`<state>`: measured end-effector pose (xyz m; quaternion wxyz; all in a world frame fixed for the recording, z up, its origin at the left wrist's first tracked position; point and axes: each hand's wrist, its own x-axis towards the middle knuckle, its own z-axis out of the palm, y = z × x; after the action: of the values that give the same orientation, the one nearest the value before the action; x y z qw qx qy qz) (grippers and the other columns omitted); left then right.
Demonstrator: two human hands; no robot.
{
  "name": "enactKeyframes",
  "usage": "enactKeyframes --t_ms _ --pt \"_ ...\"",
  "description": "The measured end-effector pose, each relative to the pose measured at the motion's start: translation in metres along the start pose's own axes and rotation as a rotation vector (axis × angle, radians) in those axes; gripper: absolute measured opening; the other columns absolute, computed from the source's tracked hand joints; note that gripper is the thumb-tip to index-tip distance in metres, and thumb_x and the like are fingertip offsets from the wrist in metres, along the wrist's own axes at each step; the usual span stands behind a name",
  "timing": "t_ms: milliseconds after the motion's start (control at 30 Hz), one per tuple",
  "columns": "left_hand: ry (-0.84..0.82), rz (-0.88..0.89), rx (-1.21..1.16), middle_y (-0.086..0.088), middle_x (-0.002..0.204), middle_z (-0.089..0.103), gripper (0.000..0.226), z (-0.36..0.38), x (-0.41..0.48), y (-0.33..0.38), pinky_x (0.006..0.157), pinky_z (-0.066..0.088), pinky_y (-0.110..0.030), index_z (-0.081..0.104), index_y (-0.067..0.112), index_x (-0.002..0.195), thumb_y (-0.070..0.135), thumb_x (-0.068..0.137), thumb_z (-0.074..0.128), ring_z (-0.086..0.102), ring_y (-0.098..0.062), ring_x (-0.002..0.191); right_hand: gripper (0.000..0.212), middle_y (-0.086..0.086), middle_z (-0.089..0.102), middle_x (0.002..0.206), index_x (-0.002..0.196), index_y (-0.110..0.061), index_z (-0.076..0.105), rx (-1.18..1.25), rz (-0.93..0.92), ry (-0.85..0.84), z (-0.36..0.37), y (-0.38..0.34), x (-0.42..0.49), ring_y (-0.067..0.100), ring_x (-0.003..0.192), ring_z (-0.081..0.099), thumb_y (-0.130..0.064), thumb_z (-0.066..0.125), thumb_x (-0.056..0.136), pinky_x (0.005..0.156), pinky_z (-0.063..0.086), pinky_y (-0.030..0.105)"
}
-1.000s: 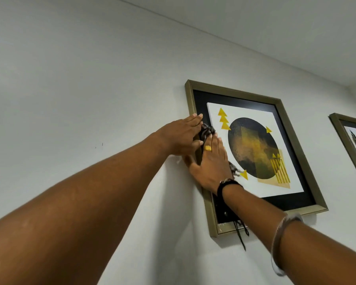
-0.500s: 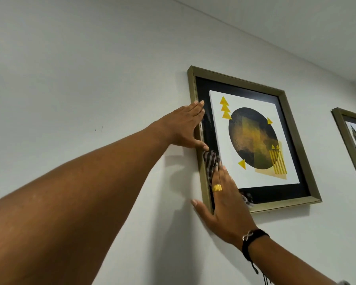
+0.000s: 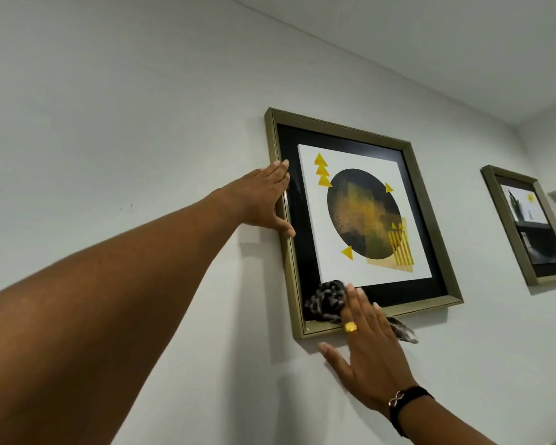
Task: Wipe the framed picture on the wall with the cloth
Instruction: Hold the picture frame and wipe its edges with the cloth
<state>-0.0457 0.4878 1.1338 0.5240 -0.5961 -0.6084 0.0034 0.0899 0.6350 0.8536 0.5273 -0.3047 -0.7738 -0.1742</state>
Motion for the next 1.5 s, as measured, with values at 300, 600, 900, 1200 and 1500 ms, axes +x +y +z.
enactKeyframes --t_ms 300,600,900,1200,1500 --pt "0.008 -0.001 -0.005 -0.010 0.163 -0.014 0.123 0.001 0.001 0.000 0.124 0.008 -0.044 0.000 0.007 0.153 0.078 0.070 0.055 -0.012 -0.024 0.151 0.103 0.009 -0.003 0.165 0.155 -0.012 0.005 0.064 0.364 -0.104 -0.009 0.043 0.024 0.021 0.152 -0.006 -0.080 0.004 0.078 0.124 0.005 0.042" --pt "0.006 -0.004 -0.009 -0.010 0.163 -0.014 0.123 0.002 0.003 0.001 0.124 0.006 -0.041 0.000 0.006 0.153 0.077 0.069 0.056 -0.013 -0.023 0.151 0.106 0.009 0.011 0.164 0.151 -0.015 0.025 0.317 0.421 0.018 -0.021 -0.037 0.018 0.020 0.151 0.000 -0.083 -0.002 0.075 0.123 0.001 0.044" --pt "0.017 0.018 0.012 -0.013 0.163 -0.012 0.123 0.000 0.001 -0.002 0.124 0.008 -0.041 0.001 0.005 0.153 0.077 0.069 0.054 -0.011 -0.025 0.151 0.106 0.001 -0.014 0.164 0.154 -0.016 -0.004 0.448 0.392 0.052 -0.017 -0.112 0.017 0.013 0.148 -0.022 -0.085 -0.002 0.073 0.120 -0.014 0.037" --pt "0.027 0.035 -0.017 -0.011 0.163 -0.014 0.077 0.006 0.003 -0.009 0.124 0.003 -0.039 -0.002 0.008 0.153 0.052 0.098 0.028 -0.013 -0.021 0.151 0.105 0.007 -0.009 0.165 0.154 -0.010 -0.001 0.465 0.357 0.158 -0.022 -0.117 0.066 0.016 0.150 -0.017 -0.082 0.003 0.077 0.121 -0.011 0.036" --pt "0.045 0.047 -0.065 -0.007 0.164 -0.012 0.063 0.006 0.001 -0.013 0.125 0.003 -0.037 0.000 0.010 0.154 0.038 0.102 0.023 -0.011 -0.018 0.151 0.101 0.014 -0.004 0.164 0.154 -0.005 0.003 0.326 0.168 0.170 -0.054 -0.101 0.165 0.022 0.151 -0.012 -0.072 0.030 0.083 0.122 -0.006 0.038"
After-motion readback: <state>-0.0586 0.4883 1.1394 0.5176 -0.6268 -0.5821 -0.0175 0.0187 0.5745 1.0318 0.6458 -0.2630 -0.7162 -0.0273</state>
